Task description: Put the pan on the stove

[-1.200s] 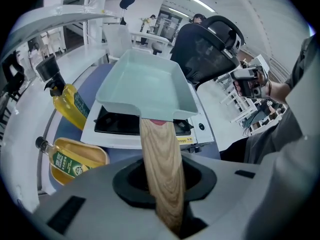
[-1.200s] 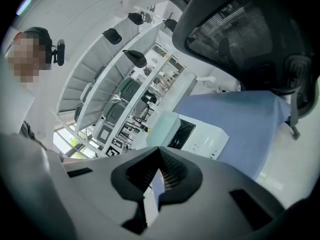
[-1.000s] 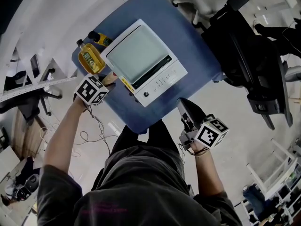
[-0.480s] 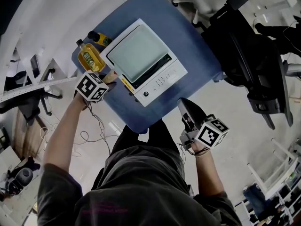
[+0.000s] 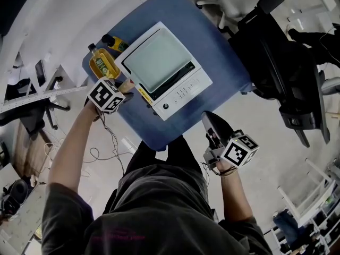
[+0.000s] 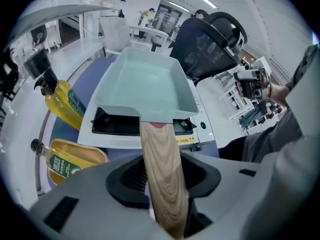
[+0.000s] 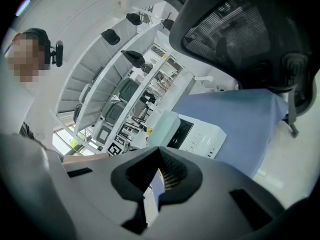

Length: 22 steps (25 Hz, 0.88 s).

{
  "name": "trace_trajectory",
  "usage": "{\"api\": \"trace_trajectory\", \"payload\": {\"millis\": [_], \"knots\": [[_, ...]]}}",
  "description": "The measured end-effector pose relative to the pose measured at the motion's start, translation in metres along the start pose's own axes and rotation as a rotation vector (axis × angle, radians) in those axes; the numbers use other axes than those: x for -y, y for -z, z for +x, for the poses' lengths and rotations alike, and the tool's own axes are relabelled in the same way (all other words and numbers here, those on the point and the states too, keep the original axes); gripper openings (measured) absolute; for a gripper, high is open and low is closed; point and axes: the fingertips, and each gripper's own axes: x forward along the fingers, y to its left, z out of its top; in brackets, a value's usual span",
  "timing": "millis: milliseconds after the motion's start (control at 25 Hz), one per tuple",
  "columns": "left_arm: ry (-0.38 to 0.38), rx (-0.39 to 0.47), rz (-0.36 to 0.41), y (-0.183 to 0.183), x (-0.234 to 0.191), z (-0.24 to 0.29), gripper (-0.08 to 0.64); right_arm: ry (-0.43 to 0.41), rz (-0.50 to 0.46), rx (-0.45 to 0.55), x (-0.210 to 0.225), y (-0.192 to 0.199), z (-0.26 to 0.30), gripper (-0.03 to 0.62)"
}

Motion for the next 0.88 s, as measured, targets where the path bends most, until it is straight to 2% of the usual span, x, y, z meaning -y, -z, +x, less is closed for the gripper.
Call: {"api": "trace_trajectory", "payload": {"millis": [200,360,640,880], "knots": [[-0.027,0.027,0.005,-0.005,-0.003,-0.016,0.249,-0.008,-0.016,0.005,-0.009,-0.005,0.003,0.003],[-0.058,0.090,0.004,-0.007,-0.002,-0.037,0.259,-0.020,-0.041,0.016,-0.020,-0.009,0.007,0.003],[-0.150,0.364,0.042,-0.035,0.013,-0.097,0.250,-0.022,-0.086,0.029,-0.044,-0.014,0.010,0.003],[-0.219,0.532,0.087,-0.045,0.036,-0.149,0.210,-0.044,-0.162,0.053,-0.078,-0.016,0.016,0.003]]}}
